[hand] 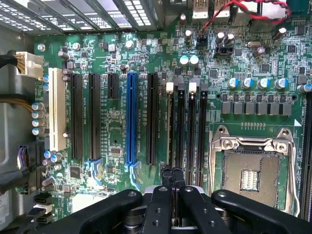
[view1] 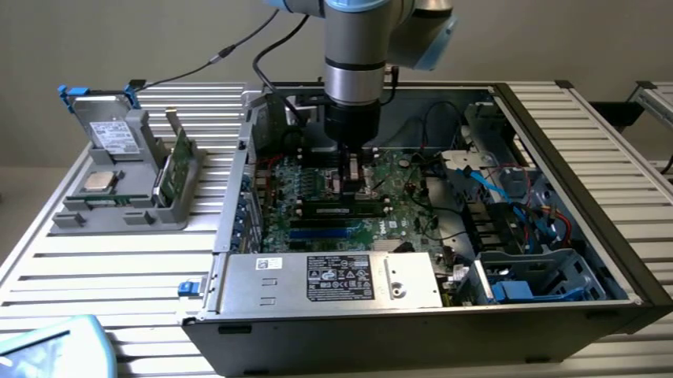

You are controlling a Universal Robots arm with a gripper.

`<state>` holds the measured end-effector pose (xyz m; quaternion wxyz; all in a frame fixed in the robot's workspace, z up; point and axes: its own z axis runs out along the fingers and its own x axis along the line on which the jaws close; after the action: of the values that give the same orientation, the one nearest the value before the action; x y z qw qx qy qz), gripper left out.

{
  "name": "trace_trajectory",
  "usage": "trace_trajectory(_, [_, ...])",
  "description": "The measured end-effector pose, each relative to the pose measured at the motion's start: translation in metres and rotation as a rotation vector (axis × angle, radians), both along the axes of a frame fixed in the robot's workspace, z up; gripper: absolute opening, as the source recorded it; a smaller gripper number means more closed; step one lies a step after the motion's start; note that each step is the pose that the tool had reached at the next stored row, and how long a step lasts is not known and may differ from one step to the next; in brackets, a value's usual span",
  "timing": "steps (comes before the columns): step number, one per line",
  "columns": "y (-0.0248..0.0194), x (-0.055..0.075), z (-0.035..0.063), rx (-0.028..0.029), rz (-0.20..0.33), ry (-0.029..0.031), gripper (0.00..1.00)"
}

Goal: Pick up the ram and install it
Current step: 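Press down the ram until it locks into place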

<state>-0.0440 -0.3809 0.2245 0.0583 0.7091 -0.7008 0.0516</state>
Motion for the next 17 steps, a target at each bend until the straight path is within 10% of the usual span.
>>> trace_trajectory(17, [-0.0001, -0.016, -0.0007, 0.0031, 0.0, -0.0038, 0.11])
